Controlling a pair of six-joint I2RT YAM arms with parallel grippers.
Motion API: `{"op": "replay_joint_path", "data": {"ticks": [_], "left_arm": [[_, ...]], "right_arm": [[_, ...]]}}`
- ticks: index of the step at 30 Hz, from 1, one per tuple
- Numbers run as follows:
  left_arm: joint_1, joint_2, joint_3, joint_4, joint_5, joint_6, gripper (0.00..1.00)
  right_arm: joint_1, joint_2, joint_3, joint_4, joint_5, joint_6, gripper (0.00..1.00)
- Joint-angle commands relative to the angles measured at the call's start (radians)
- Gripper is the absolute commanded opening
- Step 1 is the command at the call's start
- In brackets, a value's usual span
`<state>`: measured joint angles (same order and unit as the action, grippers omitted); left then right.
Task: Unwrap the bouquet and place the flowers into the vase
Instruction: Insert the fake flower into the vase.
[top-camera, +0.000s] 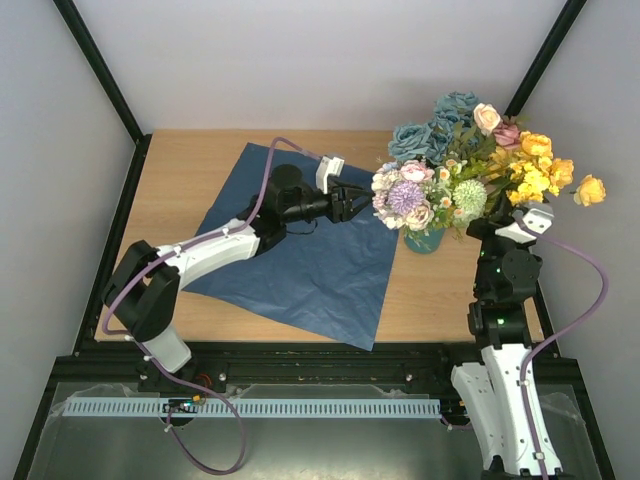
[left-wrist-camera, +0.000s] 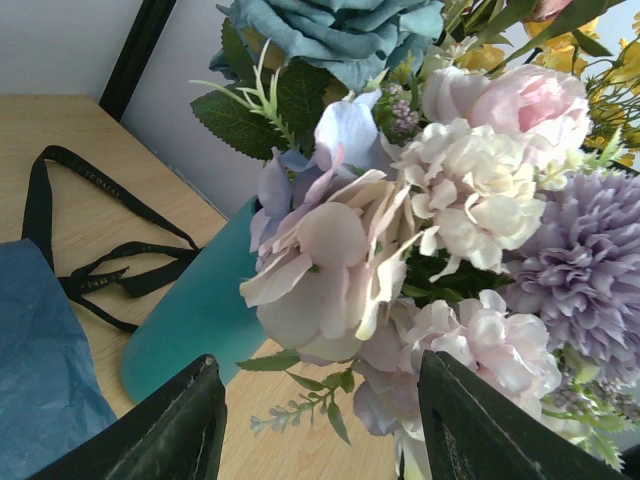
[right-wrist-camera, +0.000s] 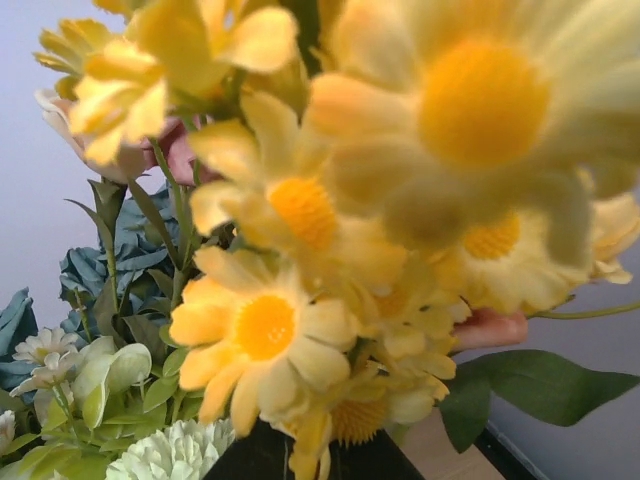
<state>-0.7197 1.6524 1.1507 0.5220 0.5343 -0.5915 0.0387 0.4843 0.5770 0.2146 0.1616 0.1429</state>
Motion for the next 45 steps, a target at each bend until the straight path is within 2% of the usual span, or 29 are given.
{"op": "replay_joint_path", "data": {"ticks": [1,7,15,21,45], "left_arm": [[-0.006,0.016,0.042,0.045,0.003,0.007,0.54],[-0.006,0.021,0.057,0.036,-0.006,0.025,0.53],[-0.006,0.035,0.065,0.034,-0.009,0.03,0.53],[-0.006,0.048,0.075,0.025,-0.015,0.031,0.52],[-0.016,0.092,0.099,0.038,-0.008,0.016,0.52]], "right_arm": [[-0.001,0.035,0.013,0.056,-0.034,0.041,0.02],[-0.001,0.056,-0.015,0.116,-0.061,0.111,0.01],[-0.001,0.003,-0.038,0.15,-0.044,0.172,0.01],[-0.001,0.01,-0.143,0.276,-0.083,0.256,0.01],[-0.002,-0.061,-0.174,0.367,-0.032,0.27,0.01]]}}
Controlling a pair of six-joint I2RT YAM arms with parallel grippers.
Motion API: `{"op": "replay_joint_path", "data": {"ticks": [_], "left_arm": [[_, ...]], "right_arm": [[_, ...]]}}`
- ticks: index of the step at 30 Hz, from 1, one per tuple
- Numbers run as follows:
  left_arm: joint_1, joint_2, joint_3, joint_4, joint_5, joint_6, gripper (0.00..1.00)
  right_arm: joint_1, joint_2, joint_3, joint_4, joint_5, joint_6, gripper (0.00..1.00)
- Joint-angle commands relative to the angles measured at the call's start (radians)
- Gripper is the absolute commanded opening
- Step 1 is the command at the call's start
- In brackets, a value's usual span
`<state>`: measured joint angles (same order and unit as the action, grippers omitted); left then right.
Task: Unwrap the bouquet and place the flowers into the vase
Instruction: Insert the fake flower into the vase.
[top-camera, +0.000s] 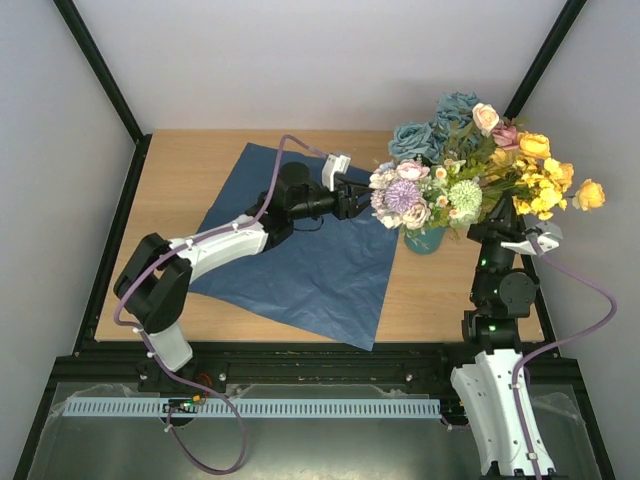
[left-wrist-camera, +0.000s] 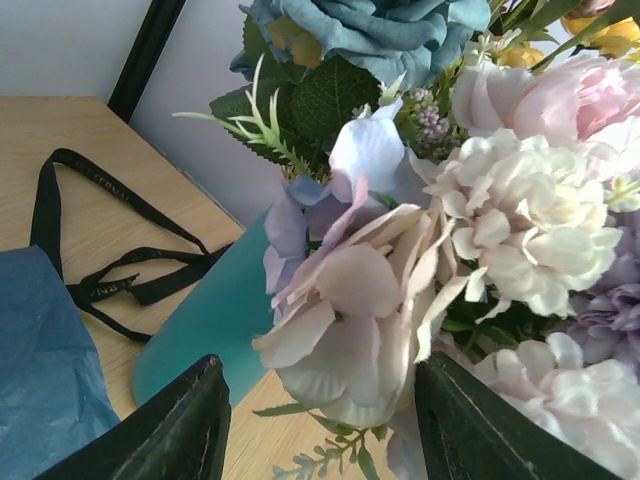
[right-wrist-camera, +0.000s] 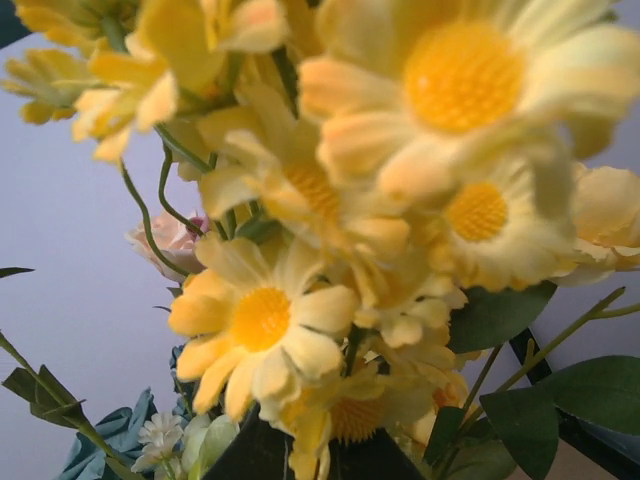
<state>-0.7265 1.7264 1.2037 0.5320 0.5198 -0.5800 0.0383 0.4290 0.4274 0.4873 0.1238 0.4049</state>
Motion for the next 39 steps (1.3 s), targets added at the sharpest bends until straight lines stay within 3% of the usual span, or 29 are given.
{"op": "replay_joint_path", "data": {"ticks": [1,7,32,39], "left_arm": [[-0.011,0.018,0.049,0.029,0.006,0.004,0.52],[-0.02,0.025,0.055,0.026,0.001,0.002,0.52],[-0.046,0.087,0.097,0.031,-0.011,-0.009,0.52],[-0.055,0.099,0.112,0.03,-0.012,-0.01,0.52]], "right_arm": [[-0.002,0.0,-0.038,0.116,0.0,0.007,0.01],[-0.003,0.065,-0.112,0.213,-0.032,0.005,0.01],[-0.003,0.207,-0.019,-0.153,-0.053,-0.169,0.01],[-0.003,0.128,0.058,-0.235,-0.011,-0.139,0.22]]}}
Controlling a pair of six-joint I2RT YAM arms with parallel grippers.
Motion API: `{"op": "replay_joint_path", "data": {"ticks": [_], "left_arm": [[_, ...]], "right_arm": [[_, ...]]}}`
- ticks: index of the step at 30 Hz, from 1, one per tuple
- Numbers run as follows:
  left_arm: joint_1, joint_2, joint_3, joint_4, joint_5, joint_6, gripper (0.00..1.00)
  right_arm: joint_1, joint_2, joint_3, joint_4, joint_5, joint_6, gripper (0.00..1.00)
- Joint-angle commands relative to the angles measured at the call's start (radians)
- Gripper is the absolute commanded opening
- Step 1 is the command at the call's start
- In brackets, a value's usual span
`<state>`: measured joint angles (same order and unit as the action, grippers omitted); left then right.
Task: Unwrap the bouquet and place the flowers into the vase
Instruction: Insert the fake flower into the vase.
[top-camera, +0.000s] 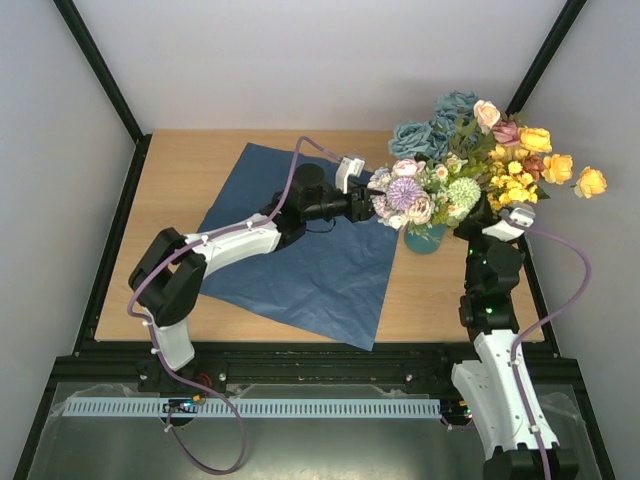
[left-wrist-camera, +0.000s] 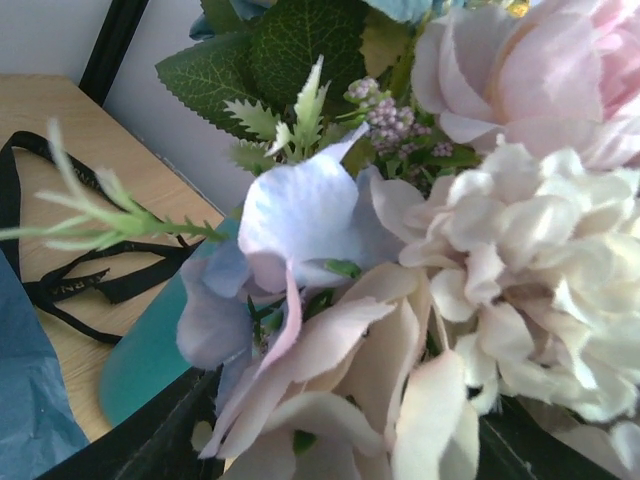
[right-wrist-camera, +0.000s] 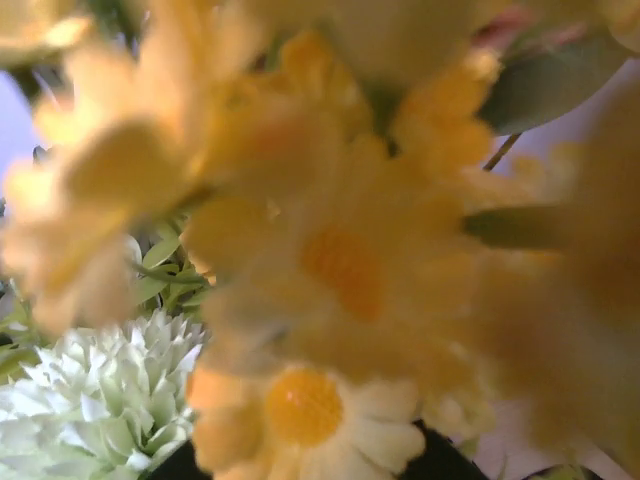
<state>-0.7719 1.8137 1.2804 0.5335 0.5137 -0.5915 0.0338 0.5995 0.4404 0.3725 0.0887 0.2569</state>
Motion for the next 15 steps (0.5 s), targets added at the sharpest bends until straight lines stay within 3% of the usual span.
{"op": "replay_joint_path", "data": {"ticks": [1,5,15], "left_arm": [[-0.01,0.013,0.036,0.029,-0.007,0.0,0.51],[-0.013,0.013,0.039,0.023,-0.011,0.001,0.51],[-0.013,0.01,0.039,0.015,-0.016,0.007,0.51]], "right_arm": [[0.001,-0.054,0.048,-0.126,0.035,0.014,0.26],[0.001,-0.1,0.053,-0.14,0.095,0.031,0.4],[0.002,-0.227,0.064,-0.109,0.131,0.039,0.51]]}}
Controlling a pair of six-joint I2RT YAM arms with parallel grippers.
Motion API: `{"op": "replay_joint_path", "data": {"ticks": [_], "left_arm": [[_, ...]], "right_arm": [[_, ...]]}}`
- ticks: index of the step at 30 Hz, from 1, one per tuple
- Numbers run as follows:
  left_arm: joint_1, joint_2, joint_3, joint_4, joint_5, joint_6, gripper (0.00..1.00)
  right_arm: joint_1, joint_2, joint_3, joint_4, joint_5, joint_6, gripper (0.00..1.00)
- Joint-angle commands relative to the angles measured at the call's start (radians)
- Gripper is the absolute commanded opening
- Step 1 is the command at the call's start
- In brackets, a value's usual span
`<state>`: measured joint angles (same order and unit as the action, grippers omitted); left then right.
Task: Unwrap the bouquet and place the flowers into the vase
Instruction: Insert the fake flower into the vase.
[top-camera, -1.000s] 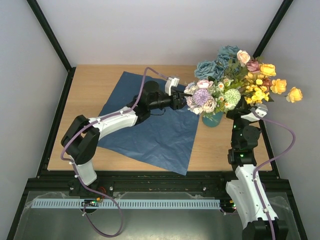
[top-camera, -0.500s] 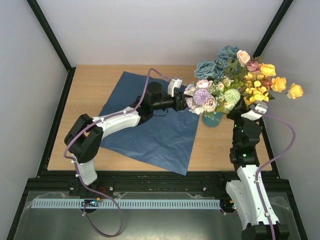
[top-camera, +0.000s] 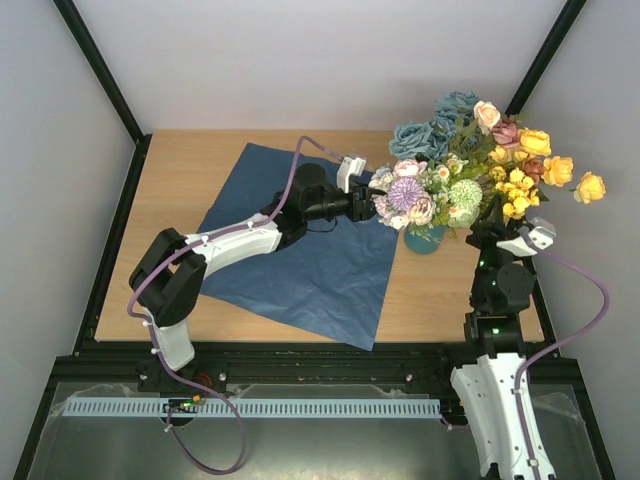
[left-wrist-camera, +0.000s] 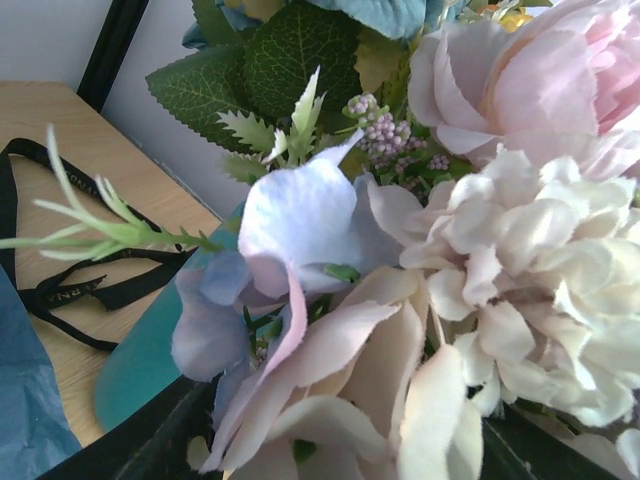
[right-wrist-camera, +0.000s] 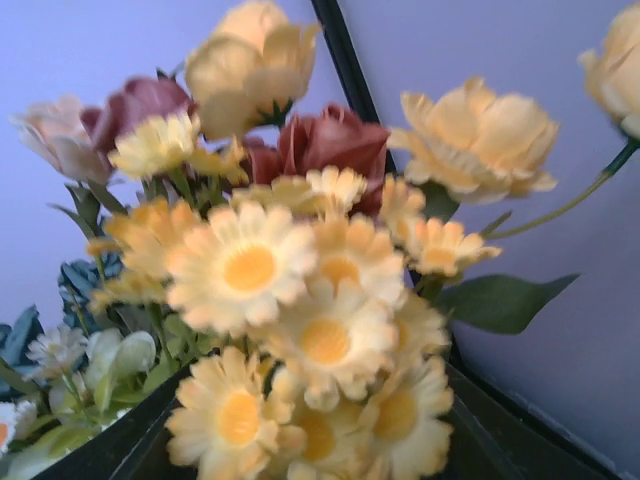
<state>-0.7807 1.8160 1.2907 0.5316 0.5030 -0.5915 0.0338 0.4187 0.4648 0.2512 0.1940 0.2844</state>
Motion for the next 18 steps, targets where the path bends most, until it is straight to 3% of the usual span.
{"op": "replay_joint_path", "data": {"ticks": [1,6,10,12,15,18], "left_arm": [[-0.005,0.008,0.029,0.017,-0.005,0.009,0.51],[-0.005,0.011,0.028,0.017,-0.003,0.009,0.51],[-0.005,0.012,0.028,0.019,-0.002,0.006,0.51],[-0.005,0.01,0.028,0.019,-0.002,0.006,0.51],[-0.006,0.008,0.029,0.019,-0.001,0.006,0.51],[-0.007,0.003,0.03,0.02,0.001,0.008,0.51]], "right_arm": [[0.001,-0.055,0.04,0.022,0.025,0.011,0.52],[0.001,-0.041,0.059,0.065,0.005,0.037,0.6],[0.001,-0.003,0.065,0.102,0.003,0.044,0.6],[0.0,0.014,0.064,0.118,0.001,0.041,0.52],[0.001,0.038,0.056,0.114,-0.02,0.028,0.27],[0.001,0.033,0.032,0.116,-0.024,0.011,0.13]]}}
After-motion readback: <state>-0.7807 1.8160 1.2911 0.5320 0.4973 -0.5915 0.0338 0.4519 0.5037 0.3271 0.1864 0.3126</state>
